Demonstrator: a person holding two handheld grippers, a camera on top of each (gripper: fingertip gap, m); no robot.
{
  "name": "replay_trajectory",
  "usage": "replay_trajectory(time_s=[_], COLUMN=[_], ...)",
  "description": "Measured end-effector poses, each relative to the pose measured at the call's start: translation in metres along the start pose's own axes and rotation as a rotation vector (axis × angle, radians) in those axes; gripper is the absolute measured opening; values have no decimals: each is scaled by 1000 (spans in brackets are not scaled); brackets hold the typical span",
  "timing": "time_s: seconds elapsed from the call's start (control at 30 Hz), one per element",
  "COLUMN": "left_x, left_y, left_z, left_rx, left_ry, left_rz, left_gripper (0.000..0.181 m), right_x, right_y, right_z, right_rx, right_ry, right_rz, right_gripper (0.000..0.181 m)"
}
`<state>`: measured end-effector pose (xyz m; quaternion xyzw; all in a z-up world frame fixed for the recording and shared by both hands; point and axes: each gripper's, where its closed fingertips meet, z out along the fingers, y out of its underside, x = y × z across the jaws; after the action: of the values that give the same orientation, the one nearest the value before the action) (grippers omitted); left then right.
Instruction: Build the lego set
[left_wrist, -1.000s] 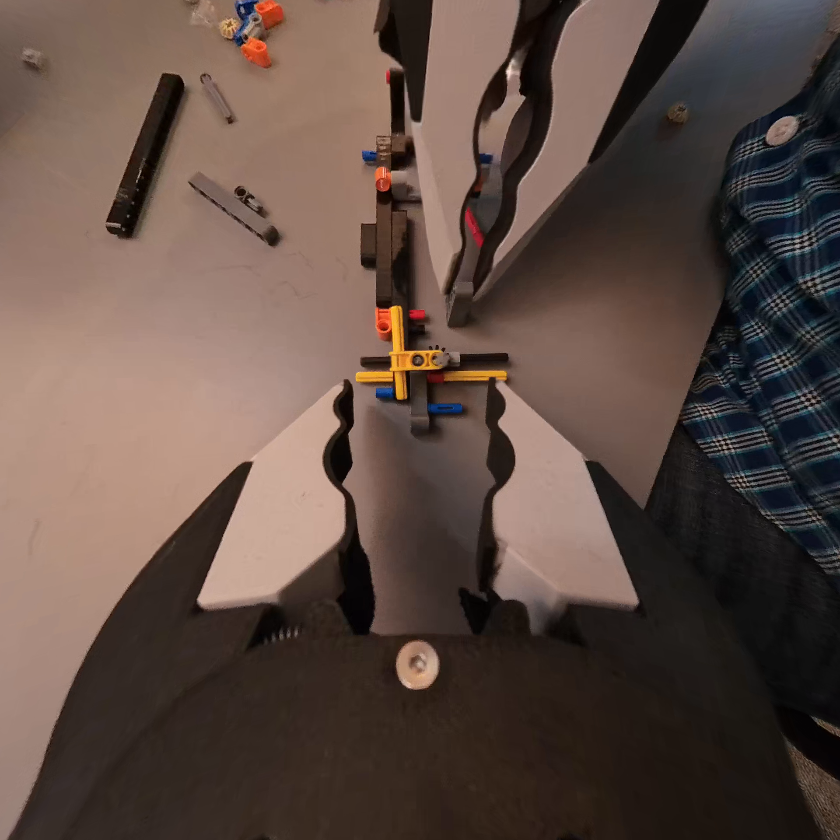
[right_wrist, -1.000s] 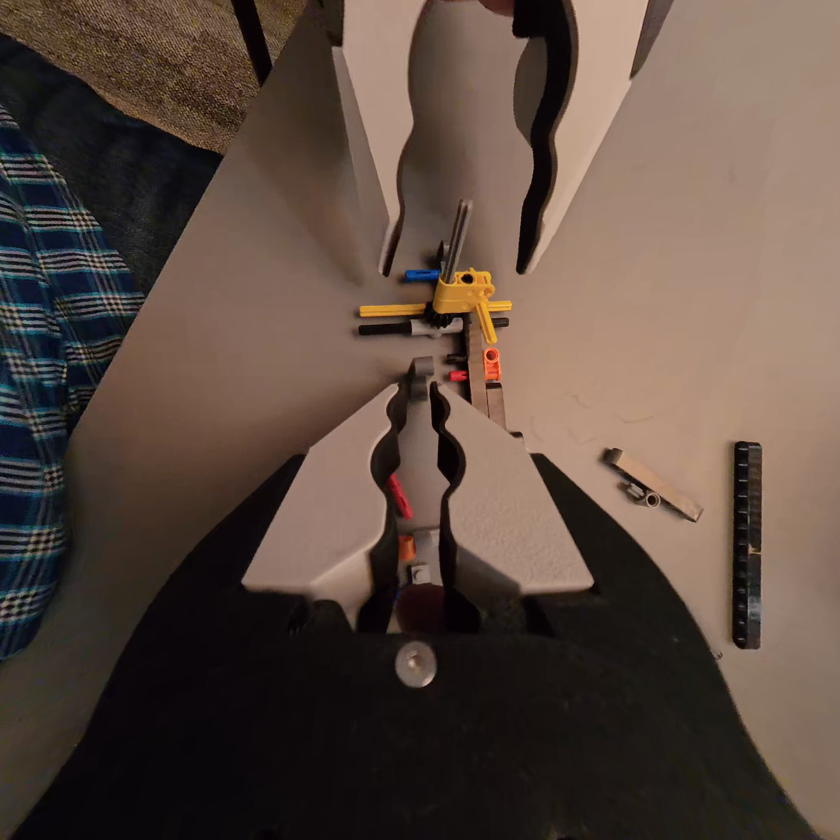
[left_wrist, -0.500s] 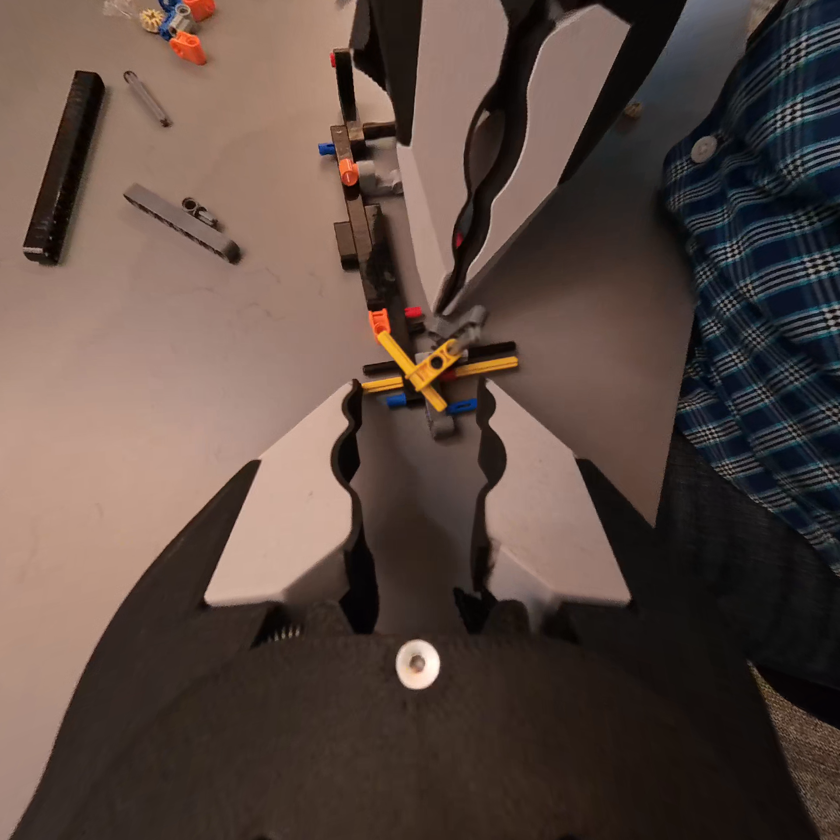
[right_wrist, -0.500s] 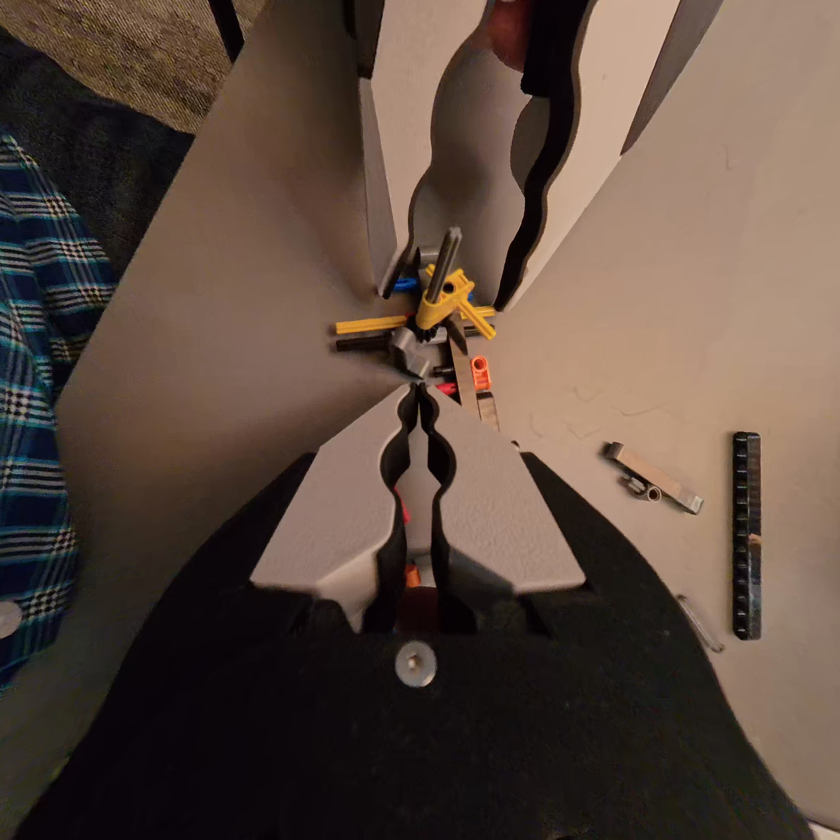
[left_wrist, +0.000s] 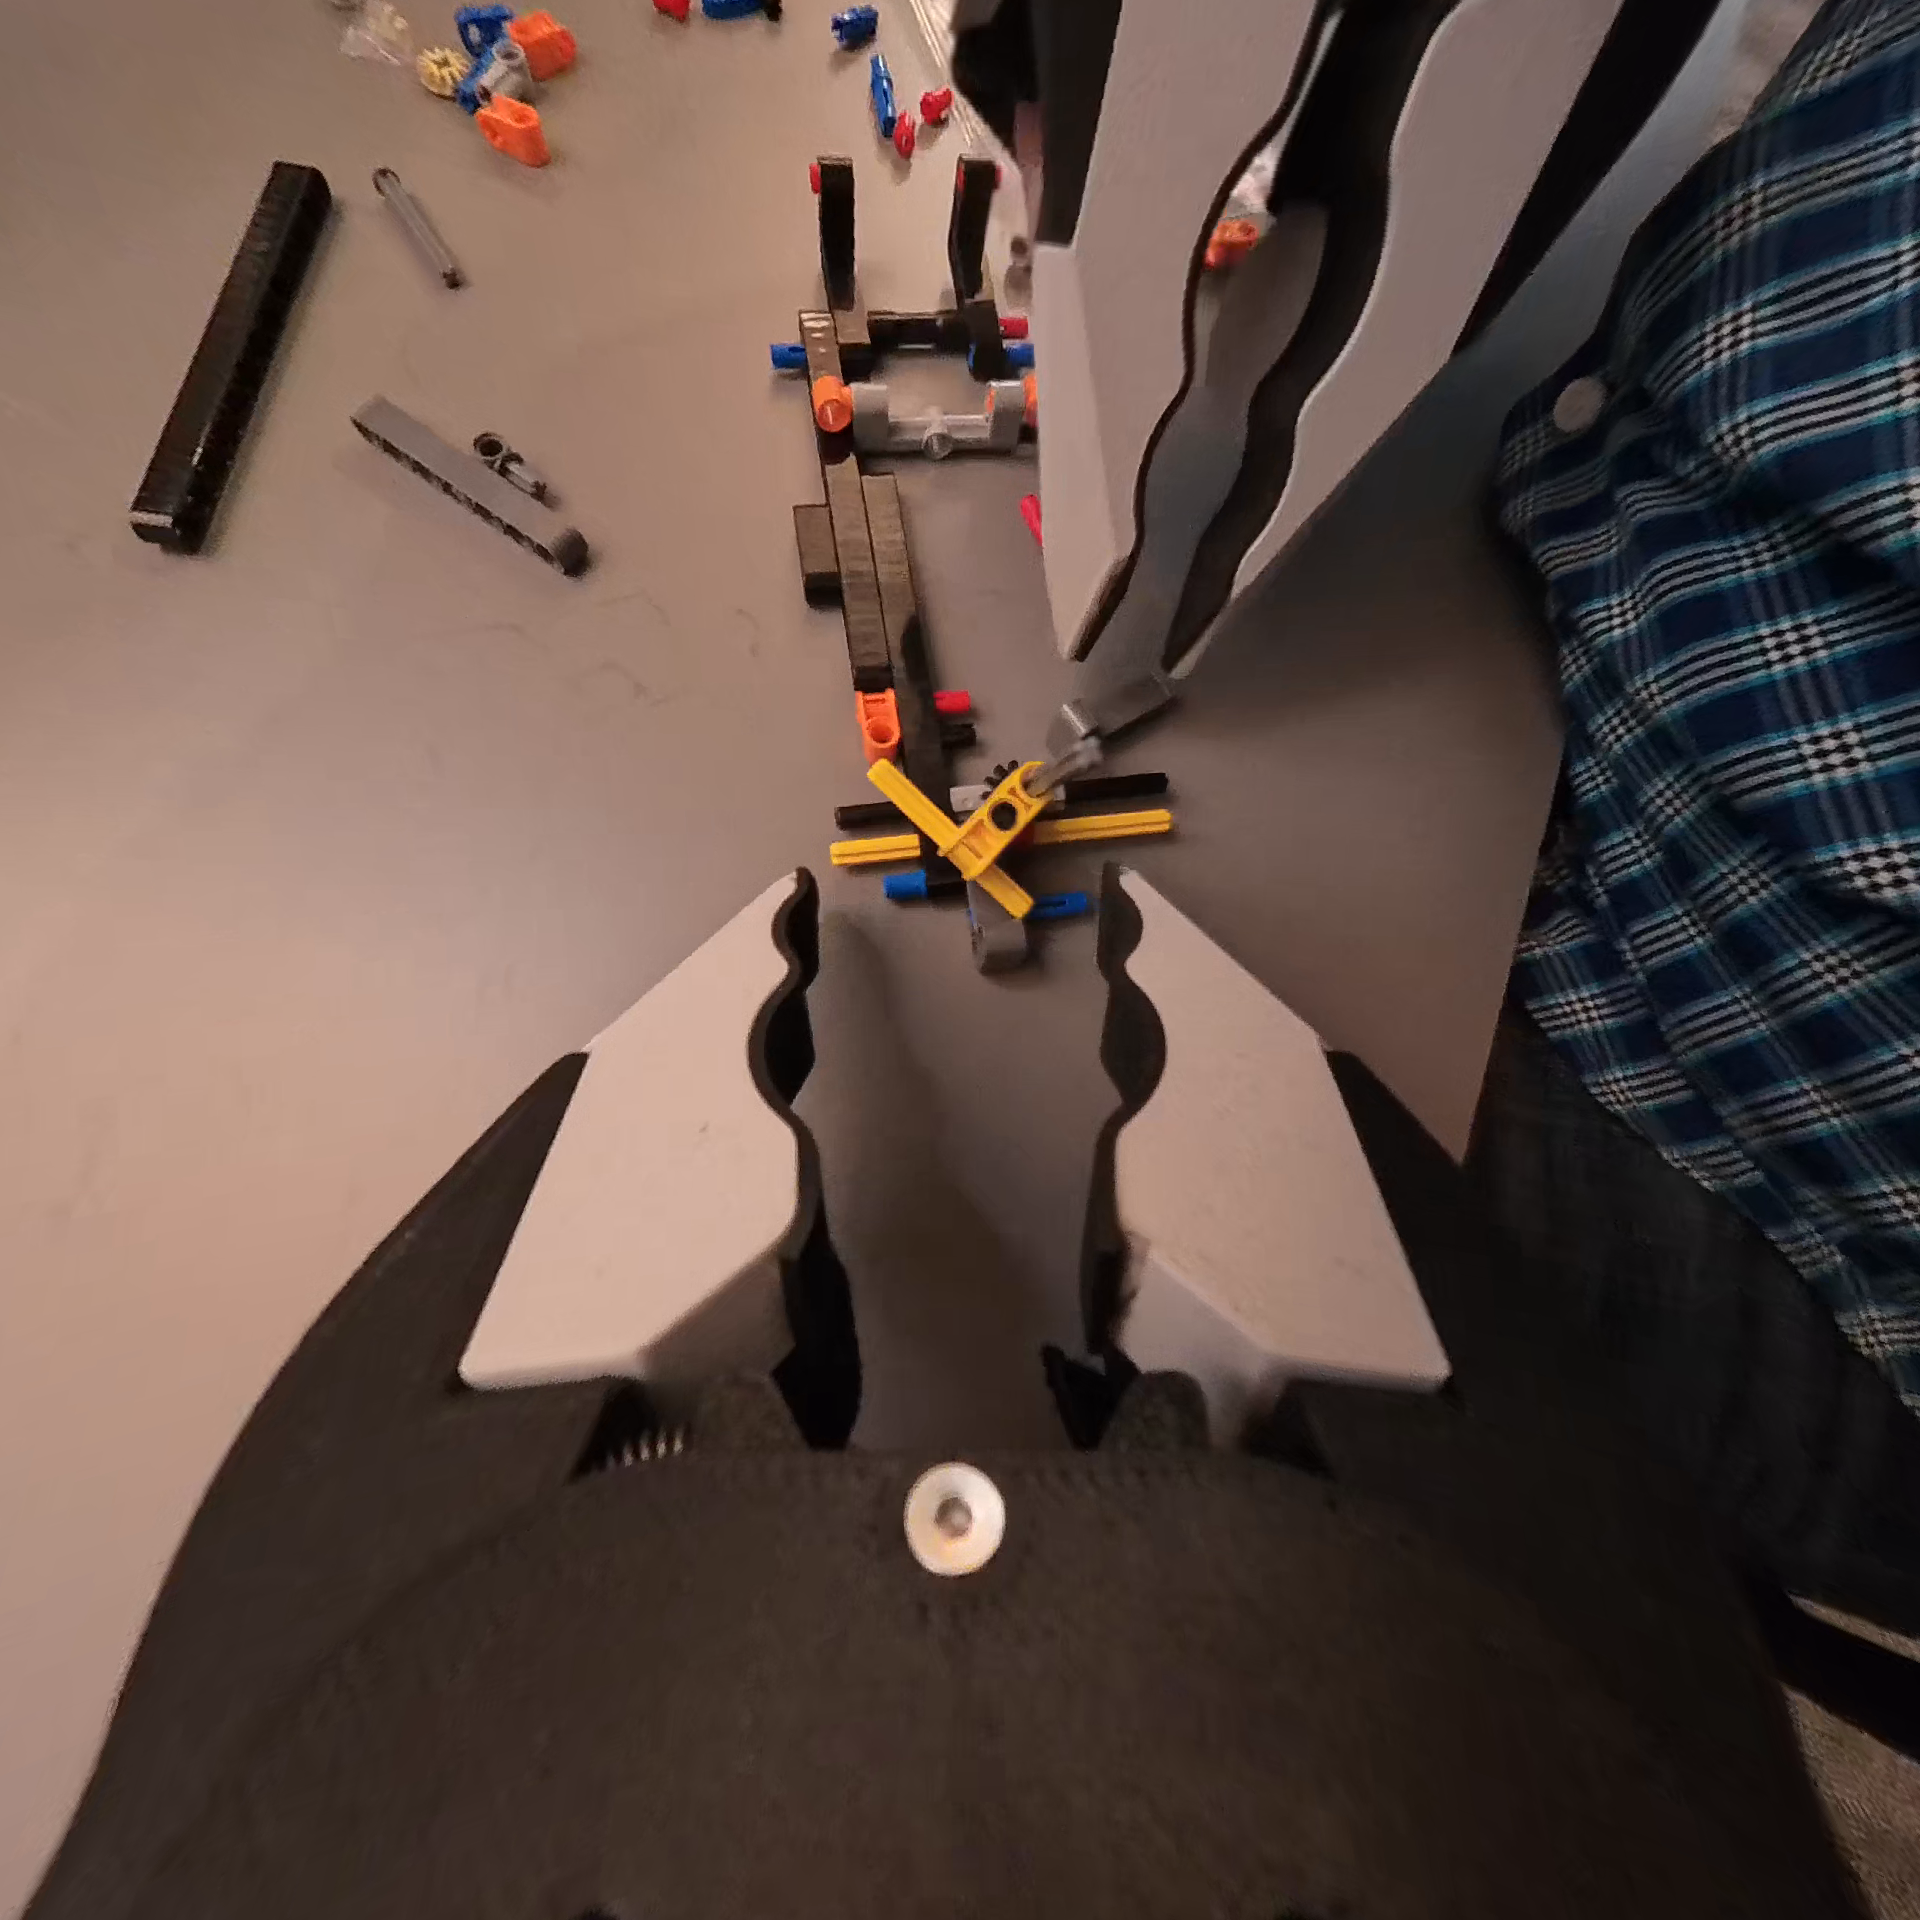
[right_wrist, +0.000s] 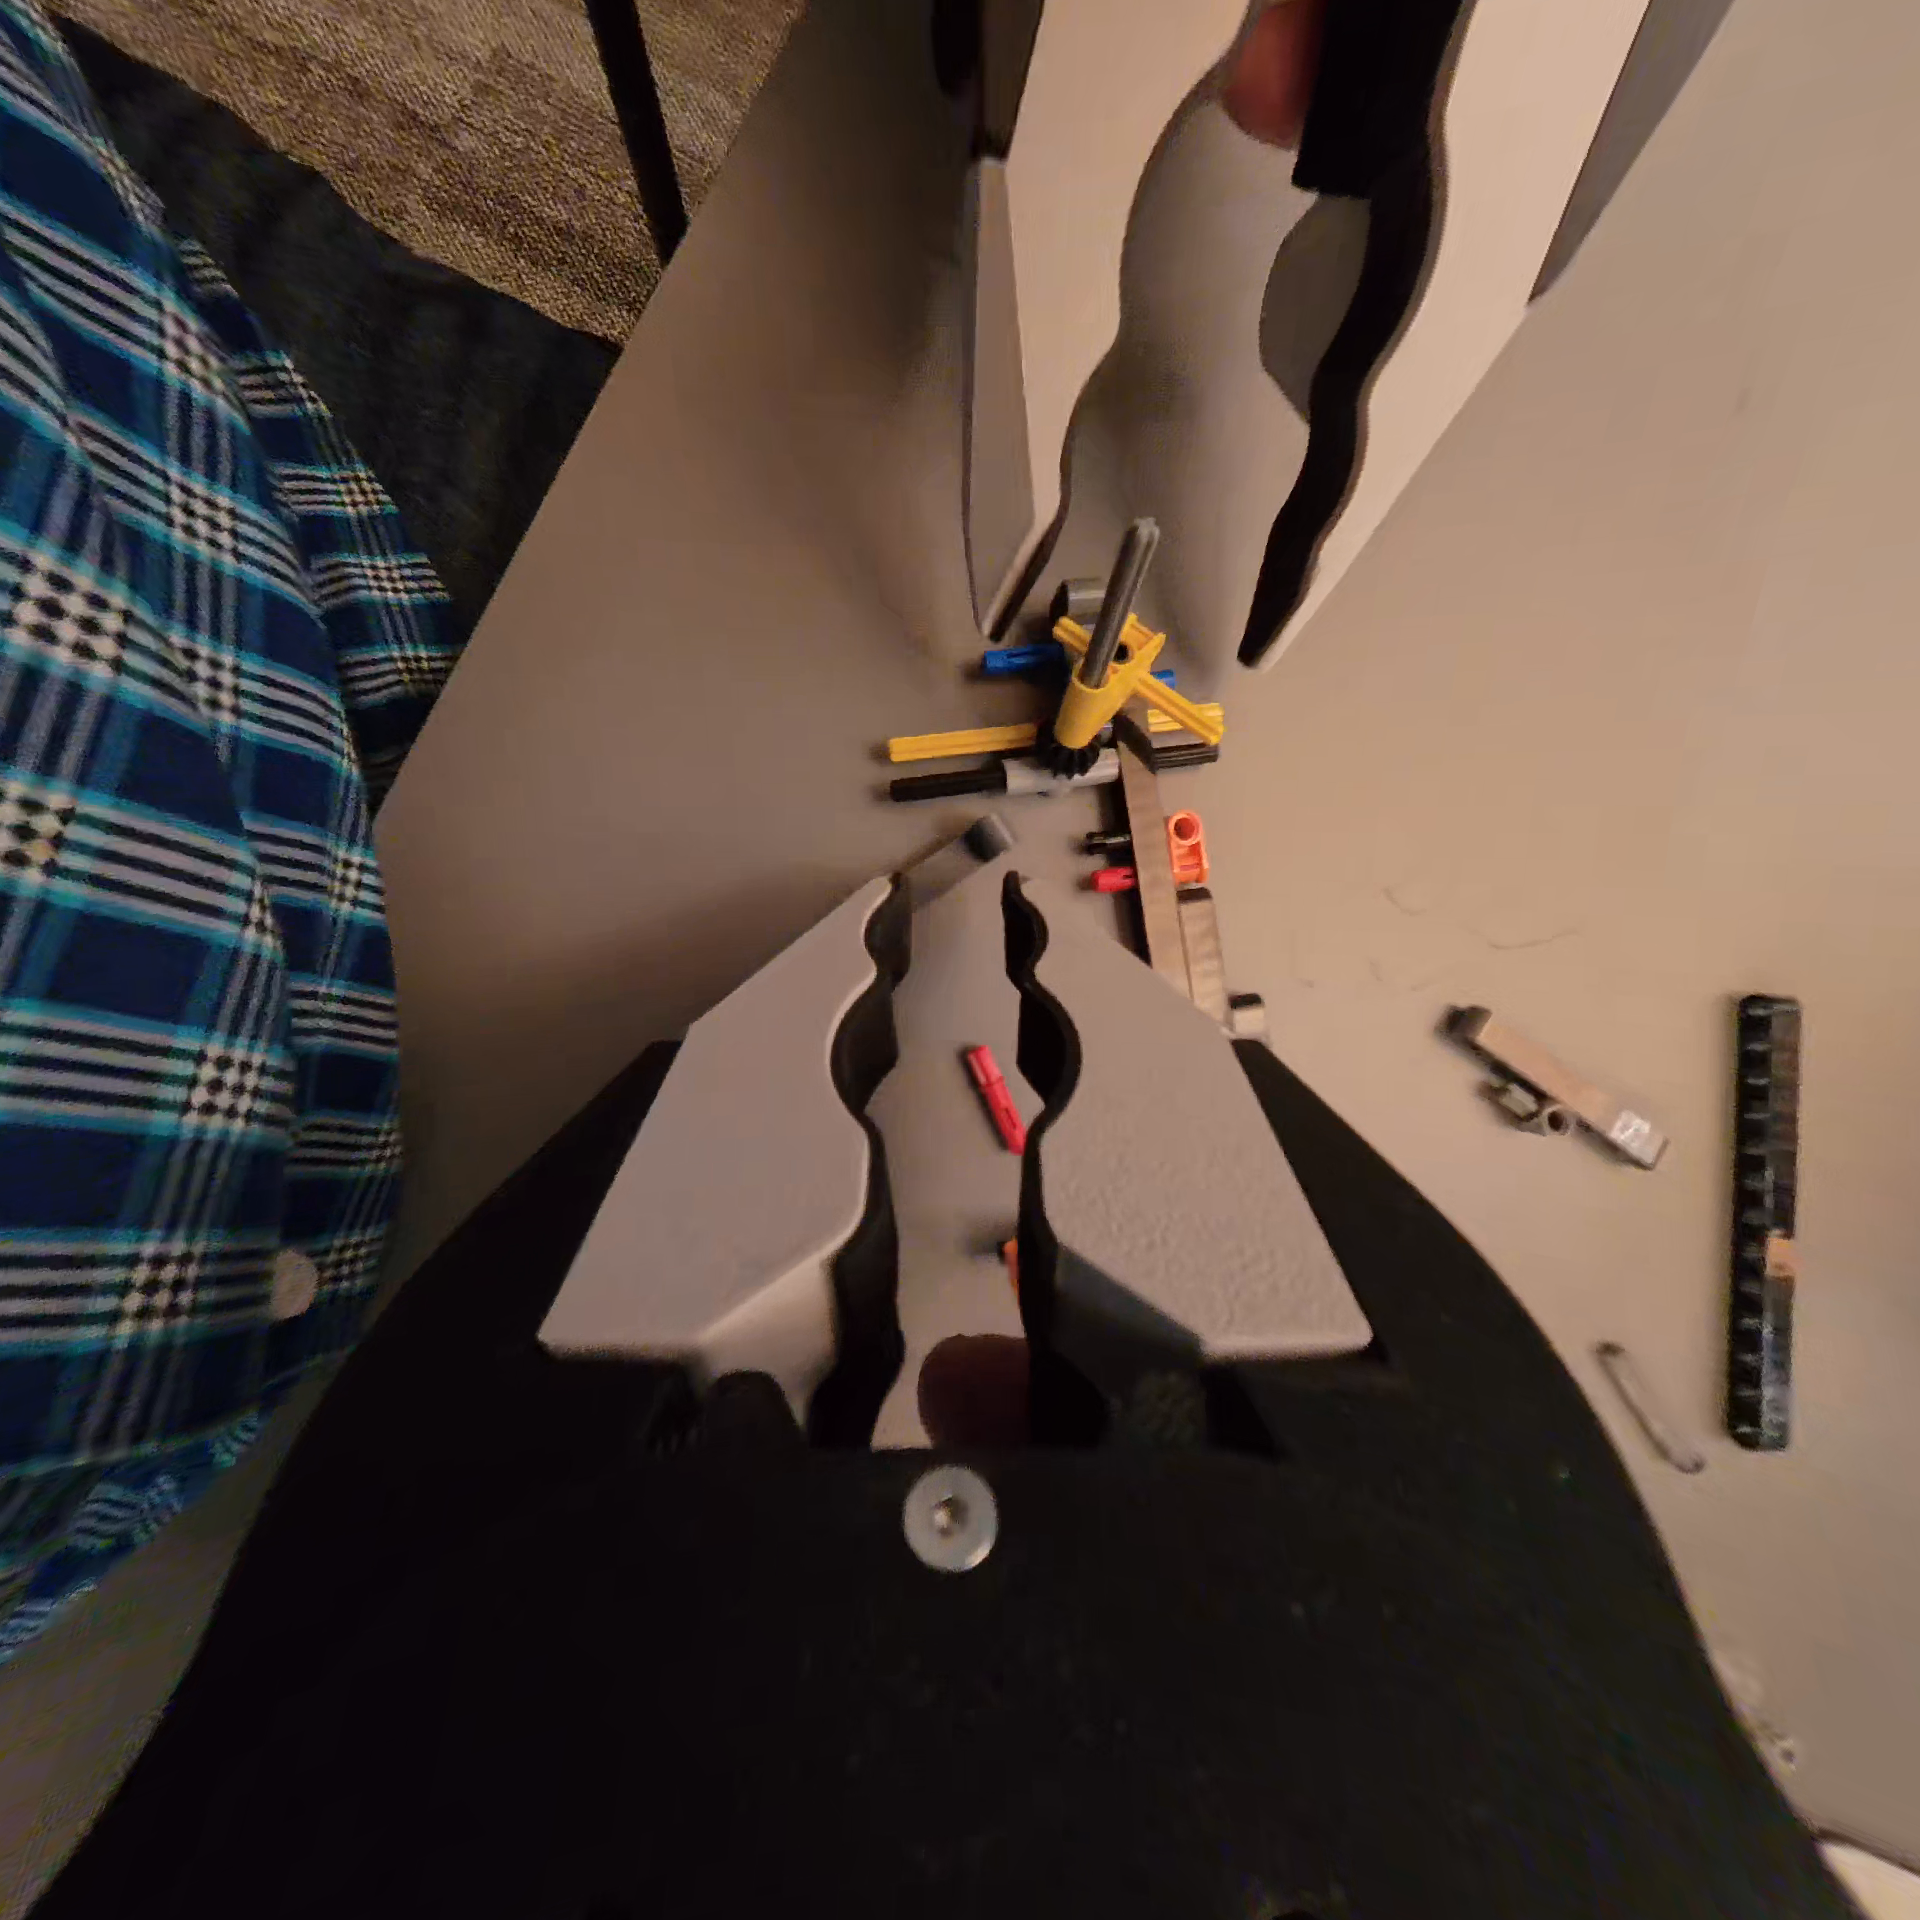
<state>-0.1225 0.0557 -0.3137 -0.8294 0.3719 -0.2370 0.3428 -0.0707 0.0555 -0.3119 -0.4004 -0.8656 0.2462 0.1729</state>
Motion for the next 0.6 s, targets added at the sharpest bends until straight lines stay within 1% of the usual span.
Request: replay_trajectory(time_s=[0.1,0.2,0.27,0.4,0.5,0.6], left_x=[3,8,10,13,18,25], left_y=[0,-6,-9,-18,-29,-37], left_z=[-5,-10,-11,-16,-17,-10], left_rx=[2,36,48,60,73,32], left_ry=[-30,-47,-61,-113,-180,-262], left_rz=[-1,-11,-8,39,105,238], left_gripper=[52,52,51,49,48,46], right_x=[-7,-9,-7,-3,-4,-6], right_y=[6,8,9,10,5,-9], right_z=[4,7,10,7,-3,-16], right_rx=[-21,-21,-30,-6,57,167], right_ry=[-5,30,64,90,54,-24], right_rz=[111,201,222,308,396,504], right_gripper=[21,19,7,6,6,6])
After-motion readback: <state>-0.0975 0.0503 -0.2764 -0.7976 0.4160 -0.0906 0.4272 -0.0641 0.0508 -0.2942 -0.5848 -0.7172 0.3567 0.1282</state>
